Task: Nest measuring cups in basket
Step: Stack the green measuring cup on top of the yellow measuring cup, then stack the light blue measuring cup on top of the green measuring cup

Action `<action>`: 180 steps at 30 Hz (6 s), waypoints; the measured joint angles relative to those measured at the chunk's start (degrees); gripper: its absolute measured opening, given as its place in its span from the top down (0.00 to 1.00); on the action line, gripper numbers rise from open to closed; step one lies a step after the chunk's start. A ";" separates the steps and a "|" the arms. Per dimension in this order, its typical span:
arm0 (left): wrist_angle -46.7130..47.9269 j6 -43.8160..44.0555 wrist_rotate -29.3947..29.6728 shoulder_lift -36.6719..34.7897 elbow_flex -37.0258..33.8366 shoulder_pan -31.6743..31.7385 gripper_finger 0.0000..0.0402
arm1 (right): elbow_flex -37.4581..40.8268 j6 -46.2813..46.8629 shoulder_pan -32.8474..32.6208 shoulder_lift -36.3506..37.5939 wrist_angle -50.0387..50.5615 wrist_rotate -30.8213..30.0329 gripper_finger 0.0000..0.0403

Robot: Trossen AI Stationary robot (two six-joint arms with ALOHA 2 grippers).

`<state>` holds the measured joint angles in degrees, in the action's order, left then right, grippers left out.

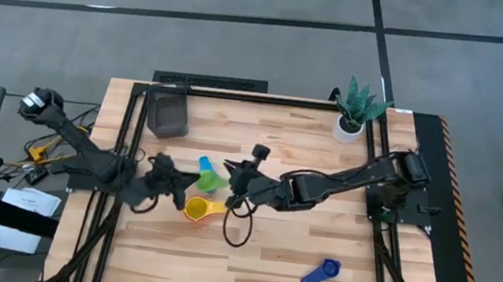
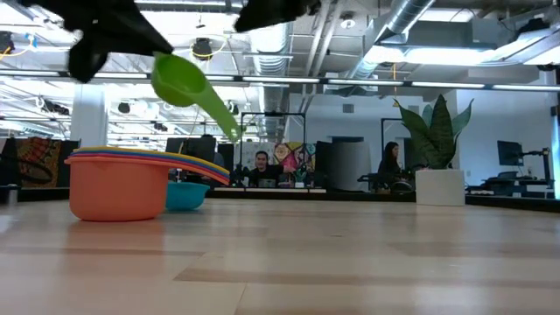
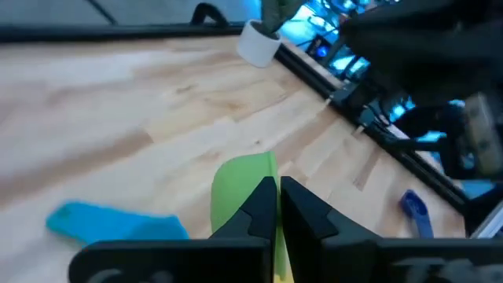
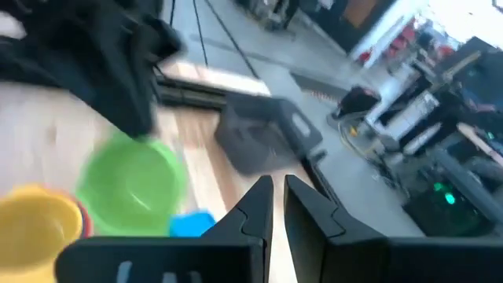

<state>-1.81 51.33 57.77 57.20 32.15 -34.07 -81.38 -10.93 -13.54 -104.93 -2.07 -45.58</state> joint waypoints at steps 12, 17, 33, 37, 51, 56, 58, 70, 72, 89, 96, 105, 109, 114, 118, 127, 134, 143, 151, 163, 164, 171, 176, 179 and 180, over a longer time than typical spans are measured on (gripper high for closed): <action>-0.67 27.92 14.57 9.97 -1.85 -15.33 1.00 | 0.22 3.51 1.05 3.11 5.19 -2.00 0.86; -0.74 36.50 17.69 15.61 -1.85 -17.53 1.00 | 0.22 3.88 1.81 3.09 4.92 -2.05 0.86; -0.18 45.85 14.94 23.44 -1.85 -18.15 1.00 | 0.22 3.31 2.08 3.00 4.18 -2.06 0.86; 0.15 45.38 13.93 23.42 -1.85 -18.13 0.98 | 0.22 3.21 2.08 3.00 4.01 -2.06 0.86; 12.64 46.71 11.32 16.46 -1.85 -18.18 0.86 | 0.22 3.40 2.08 2.96 5.06 -2.06 0.86; 21.15 45.66 9.98 12.27 -1.85 -18.01 0.86 | 0.22 3.37 2.08 2.94 5.17 -2.06 0.86; 25.40 43.49 9.84 10.41 -1.85 -17.35 0.86 | 0.22 3.42 2.08 2.94 5.86 -2.15 0.86; 27.08 8.94 -12.23 4.58 -1.85 5.73 0.86 | 0.72 27.32 2.78 2.91 28.67 5.27 0.86; 23.84 -1.51 -16.48 4.58 -1.85 10.89 0.86 | 2.37 29.47 2.60 2.91 28.70 5.31 0.86; 2.58 -60.27 -55.77 4.76 -1.82 41.05 0.86 | 3.80 47.73 -0.46 2.87 47.74 3.64 0.86; -0.61 -66.21 -60.18 7.50 -1.81 44.19 0.78 | 9.73 52.85 -0.20 2.96 42.42 5.18 0.86; -1.92 -72.44 -60.71 17.06 -0.73 44.47 0.60 | 15.08 59.13 -2.25 2.96 35.17 9.69 0.86; 2.84 -73.70 -63.90 21.14 3.42 44.67 0.60 | 15.08 59.13 -2.60 2.96 34.12 9.76 0.86; 11.25 -77.00 -64.39 27.33 9.70 44.70 0.60 | 15.08 59.40 -2.43 2.96 32.70 9.70 0.86; 16.62 -79.38 -63.12 32.41 14.14 44.73 0.60 | 15.08 60.47 -3.00 2.96 32.92 9.72 0.86; 24.54 -81.72 -61.50 37.74 19.66 44.79 0.78 | 15.06 62.20 -4.95 2.96 32.77 9.50 0.86; 24.18 -73.94 -61.48 35.76 22.34 45.94 0.97 | 15.50 67.11 -5.27 2.96 31.54 4.10 0.86; 12.73 -51.60 -61.39 26.89 22.94 47.22 0.99 | 25.99 81.78 -6.06 2.94 22.67 -3.53 0.86; -10.11 -33.74 -61.89 19.19 17.39 45.89 0.99 | 35.91 55.25 -9.32 2.94 -23.27 -6.54 0.86; -58.12 -9.18 -50.49 17.81 -4.03 42.30 0.99 | 37.12 20.20 -6.58 2.94 -50.93 -9.91 0.72; -59.22 -8.56 -49.17 17.81 -4.72 41.79 0.99 | 36.55 18.03 -6.32 2.94 -51.22 -9.88 0.68; -62.74 -8.48 -43.77 17.83 -6.06 38.20 0.99 | 30.98 9.36 -4.01 2.94 -49.55 -4.66 0.38; -65.40 -8.59 -43.39 17.83 -6.02 36.67 0.99 | 28.18 6.93 -2.31 2.94 -46.17 -5.12 0.36; -65.78 -8.54 -42.43 17.83 -6.02 36.05 0.99 | 27.28 5.88 -1.78 2.94 -46.22 -5.29 0.42; -65.82 -8.26 -41.90 17.83 -6.02 35.92 0.99 | 27.15 5.80 -1.68 2.94 -46.22 -5.25 0.45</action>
<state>-67.63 43.07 15.87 75.02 26.13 1.85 -54.24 -5.12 -15.22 -102.00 -48.29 -50.83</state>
